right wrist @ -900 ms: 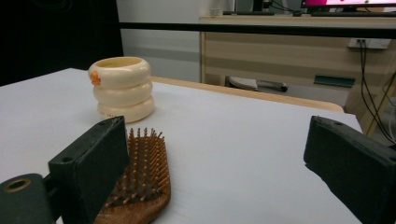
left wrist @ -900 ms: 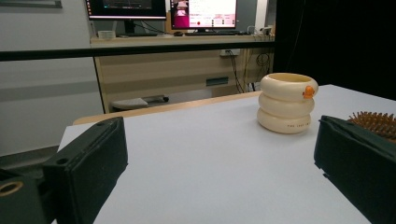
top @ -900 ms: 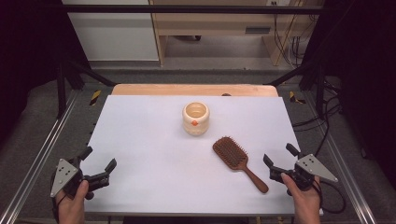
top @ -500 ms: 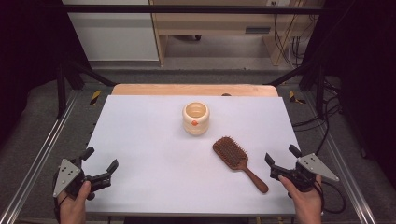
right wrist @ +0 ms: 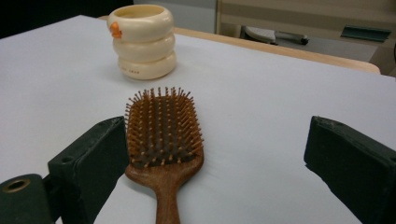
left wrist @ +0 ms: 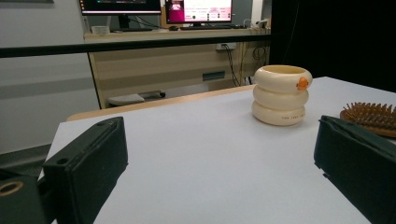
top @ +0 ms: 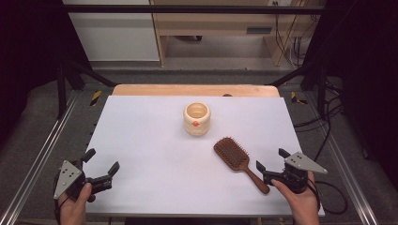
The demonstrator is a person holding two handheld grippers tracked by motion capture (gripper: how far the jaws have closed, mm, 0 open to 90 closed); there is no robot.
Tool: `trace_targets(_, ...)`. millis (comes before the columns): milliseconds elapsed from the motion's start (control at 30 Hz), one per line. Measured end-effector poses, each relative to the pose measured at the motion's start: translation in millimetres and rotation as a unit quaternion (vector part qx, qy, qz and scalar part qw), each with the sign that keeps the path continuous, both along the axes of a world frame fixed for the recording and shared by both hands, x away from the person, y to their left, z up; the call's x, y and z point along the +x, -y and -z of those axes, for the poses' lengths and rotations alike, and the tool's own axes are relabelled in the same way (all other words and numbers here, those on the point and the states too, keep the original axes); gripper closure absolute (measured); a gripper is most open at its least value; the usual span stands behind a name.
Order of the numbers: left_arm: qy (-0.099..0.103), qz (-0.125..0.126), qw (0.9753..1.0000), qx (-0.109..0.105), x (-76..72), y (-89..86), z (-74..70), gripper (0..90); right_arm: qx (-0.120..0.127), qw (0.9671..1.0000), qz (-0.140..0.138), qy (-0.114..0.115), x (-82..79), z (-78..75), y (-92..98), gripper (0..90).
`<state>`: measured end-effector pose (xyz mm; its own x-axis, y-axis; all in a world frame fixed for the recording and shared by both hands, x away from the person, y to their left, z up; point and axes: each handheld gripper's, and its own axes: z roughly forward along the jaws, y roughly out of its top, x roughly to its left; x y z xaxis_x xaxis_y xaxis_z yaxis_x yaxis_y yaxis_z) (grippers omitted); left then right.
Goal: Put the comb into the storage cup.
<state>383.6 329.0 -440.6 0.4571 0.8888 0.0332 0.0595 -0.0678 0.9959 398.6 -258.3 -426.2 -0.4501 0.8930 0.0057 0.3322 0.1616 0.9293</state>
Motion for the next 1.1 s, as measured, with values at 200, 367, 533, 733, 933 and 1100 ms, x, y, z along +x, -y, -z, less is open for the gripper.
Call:
trace_targets(200,0.000,-0.001,1.0000,0.000,1.2,-0.6,0.0,2.7,-0.014,0.9999,-0.001,-0.010,1.8,-1.1,-8.8,6.5)
trace_targets(367,-0.001,-0.002,1.0000,-0.001,1.7,-1.1,0.6,2.7,-0.039,0.9992,0.011,-0.007,6.4,-9.3,-10.1,6.5)
trace_targets(533,-0.001,0.000,1.0000,0.002,2.0,0.0,0.5,2.7,-0.053,0.9985,-0.001,-0.012,8.7,-17.5,-13.8,6.6)
trace_targets(733,-0.003,0.001,1.0000,0.003,3.5,0.3,1.0,2.7,-0.059,0.9978,-0.006,-0.030,18.1,-25.9,-21.7,8.4)
trace_targets(933,-0.003,0.003,1.0000,0.003,3.0,0.4,1.1,2.7,-0.085,0.9938,-0.021,-0.069,26.0,-29.2,-28.1,7.9)
trace_targets(1100,-0.005,0.005,1.0000,0.006,3.7,1.1,1.5,2.7,-0.106,0.9886,-0.048,-0.096,30.1,-27.8,-37.3,7.9)
